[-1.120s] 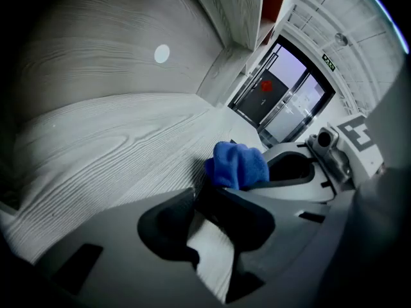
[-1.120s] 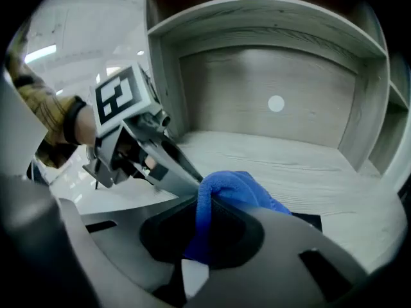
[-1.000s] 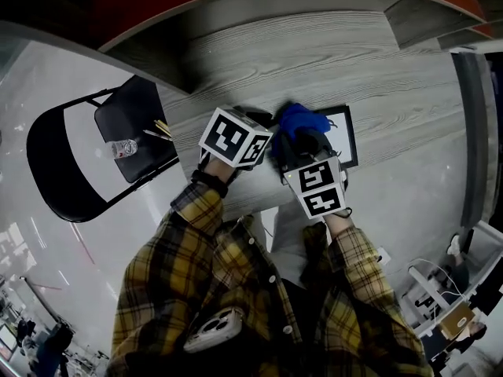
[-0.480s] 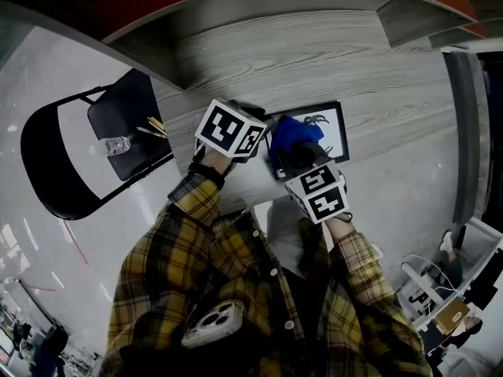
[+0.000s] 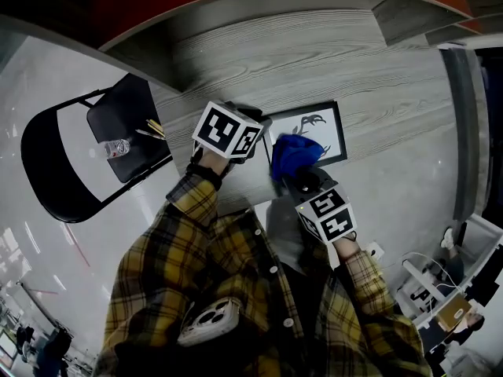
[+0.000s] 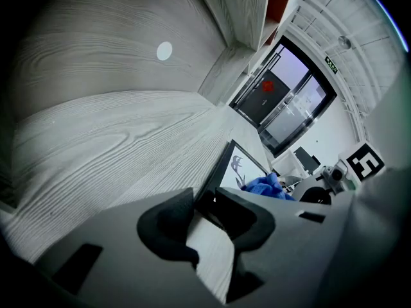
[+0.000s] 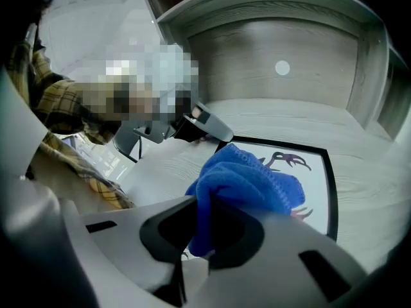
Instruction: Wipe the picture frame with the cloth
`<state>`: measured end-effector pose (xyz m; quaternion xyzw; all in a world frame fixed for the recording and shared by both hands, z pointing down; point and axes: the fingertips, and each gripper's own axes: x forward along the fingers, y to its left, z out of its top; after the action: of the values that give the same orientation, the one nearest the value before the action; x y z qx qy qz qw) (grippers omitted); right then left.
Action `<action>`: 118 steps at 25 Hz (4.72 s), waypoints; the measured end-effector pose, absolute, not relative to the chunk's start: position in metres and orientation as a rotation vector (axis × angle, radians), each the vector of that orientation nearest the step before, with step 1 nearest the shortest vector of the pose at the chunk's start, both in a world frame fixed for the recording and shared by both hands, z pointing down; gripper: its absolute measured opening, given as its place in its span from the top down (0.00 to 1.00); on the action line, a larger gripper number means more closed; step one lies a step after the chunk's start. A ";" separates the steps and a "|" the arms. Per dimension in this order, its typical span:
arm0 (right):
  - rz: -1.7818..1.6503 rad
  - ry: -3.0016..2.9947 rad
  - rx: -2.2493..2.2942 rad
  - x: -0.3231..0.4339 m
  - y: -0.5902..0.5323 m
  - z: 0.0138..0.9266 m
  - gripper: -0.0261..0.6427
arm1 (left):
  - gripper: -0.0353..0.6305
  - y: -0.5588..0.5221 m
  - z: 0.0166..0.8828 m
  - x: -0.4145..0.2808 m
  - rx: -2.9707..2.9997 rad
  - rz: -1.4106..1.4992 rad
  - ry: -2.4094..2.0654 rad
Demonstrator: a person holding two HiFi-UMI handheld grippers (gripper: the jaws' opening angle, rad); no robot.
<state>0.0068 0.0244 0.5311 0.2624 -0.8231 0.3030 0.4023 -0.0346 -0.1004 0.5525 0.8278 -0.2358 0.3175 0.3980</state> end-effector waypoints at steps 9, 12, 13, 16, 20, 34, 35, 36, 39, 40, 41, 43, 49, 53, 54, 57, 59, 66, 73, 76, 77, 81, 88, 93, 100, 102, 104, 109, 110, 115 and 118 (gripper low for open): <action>0.713 -2.231 0.820 0.007 -0.040 0.480 0.89 | 0.79 -0.100 0.551 -0.033 2.100 0.805 -0.599; 0.690 -2.261 0.875 0.004 -0.076 0.475 0.89 | 0.79 -0.101 0.551 -0.034 2.101 0.806 -0.600; 0.686 -2.254 0.891 0.004 -0.087 0.481 0.89 | 0.79 -0.101 0.552 -0.034 2.102 0.806 -0.601; 0.642 -2.189 0.907 0.007 -0.105 0.508 0.89 | 0.79 -0.100 0.551 -0.033 2.108 0.807 -0.604; 0.580 -2.145 0.865 0.005 -0.106 0.524 0.89 | 0.79 -0.101 0.551 -0.034 2.111 0.808 -0.606; 0.715 -2.064 0.820 0.036 -0.032 0.533 0.89 | 0.79 -0.100 0.550 -0.034 2.108 0.808 -0.609; 0.721 -2.062 0.824 0.039 -0.026 0.532 0.89 | 0.79 -0.100 0.549 -0.033 2.108 0.808 -0.607; 0.728 -2.058 0.830 0.041 -0.021 0.531 0.89 | 0.79 -0.100 0.549 -0.033 2.107 0.808 -0.606; 0.734 -2.044 0.848 0.047 -0.005 0.530 0.89 | 0.79 -0.100 0.550 -0.034 2.106 0.807 -0.604; 0.737 -2.039 0.852 0.048 0.000 0.530 0.89 | 0.79 -0.100 0.550 -0.035 2.106 0.807 -0.604; 0.743 -2.034 0.857 0.050 0.005 0.530 0.89 | 0.79 -0.101 0.550 -0.035 2.106 0.807 -0.604; 0.752 -2.027 0.865 0.052 0.015 0.530 0.89 | 0.79 -0.101 0.550 -0.035 2.106 0.806 -0.604; 0.750 -2.062 0.906 0.054 0.008 0.523 0.89 | 0.79 -0.100 0.551 -0.034 2.106 0.807 -0.608; 0.684 -2.150 0.979 0.050 -0.029 0.489 0.89 | 0.79 -0.100 0.551 -0.034 2.111 0.808 -0.610; 0.665 -2.172 0.998 0.049 -0.041 0.481 0.89 | 0.79 -0.101 0.551 -0.034 2.112 0.808 -0.611; 0.607 -2.213 1.049 0.048 -0.079 0.464 0.89 | 0.79 -0.101 0.549 -0.034 2.121 0.811 -0.619; 0.565 -2.202 1.073 0.052 -0.101 0.463 0.89 | 0.79 -0.102 0.548 -0.033 2.128 0.812 -0.623; 0.588 -2.046 1.013 0.068 -0.126 0.528 0.89 | 0.79 -0.101 0.547 -0.032 2.131 0.814 -0.624; 0.664 -2.002 0.959 0.076 -0.092 0.540 0.89 | 0.79 -0.101 0.548 -0.034 2.129 0.813 -0.621; 0.714 -1.996 0.965 0.080 -0.074 0.541 0.89 | 0.79 -0.100 0.549 -0.035 2.120 0.812 -0.618; 0.728 -1.992 0.966 0.082 -0.068 0.541 0.89 | 0.79 -0.100 0.549 -0.034 2.117 0.811 -0.617; 0.761 -1.977 0.969 0.089 -0.045 0.541 0.89 | 0.79 -0.100 0.549 -0.034 2.114 0.810 -0.608; 0.822 -1.990 1.014 0.098 -0.019 0.531 0.89 | 0.79 -0.101 0.549 -0.035 2.109 0.807 -0.608; 0.832 -1.970 1.022 0.106 0.000 0.528 0.89 | 0.79 -0.102 0.551 -0.036 2.102 0.806 -0.600; 0.802 -2.064 1.117 0.107 -0.040 0.493 0.89 | 0.79 -0.102 0.550 -0.035 2.102 0.809 -0.594; 0.768 -2.112 1.151 0.103 -0.067 0.479 0.89 | 0.79 -0.102 0.550 -0.036 2.101 0.809 -0.596; 0.731 -2.139 1.175 0.100 -0.093 0.472 0.89 | 0.79 -0.102 0.550 -0.036 2.100 0.808 -0.599; 0.664 -2.058 1.171 0.104 -0.132 0.498 0.89 | 0.79 -0.102 0.548 -0.035 2.098 0.808 -0.598; 0.665 -2.033 1.160 0.105 -0.133 0.507 0.89 | 0.79 -0.102 0.548 -0.035 2.099 0.808 -0.598; 0.692 -2.013 1.176 0.111 -0.129 0.526 0.89 | 0.79 -0.102 0.547 -0.035 2.103 0.810 -0.601; 0.725 -2.008 1.179 0.113 -0.122 0.528 0.89 | 0.79 -0.102 0.548 -0.036 2.101 0.809 -0.602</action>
<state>0.1131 -0.1216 0.5280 0.4540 -0.7730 0.2791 0.3442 -0.0359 -0.1020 0.5475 0.8285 -0.2372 0.3190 0.3944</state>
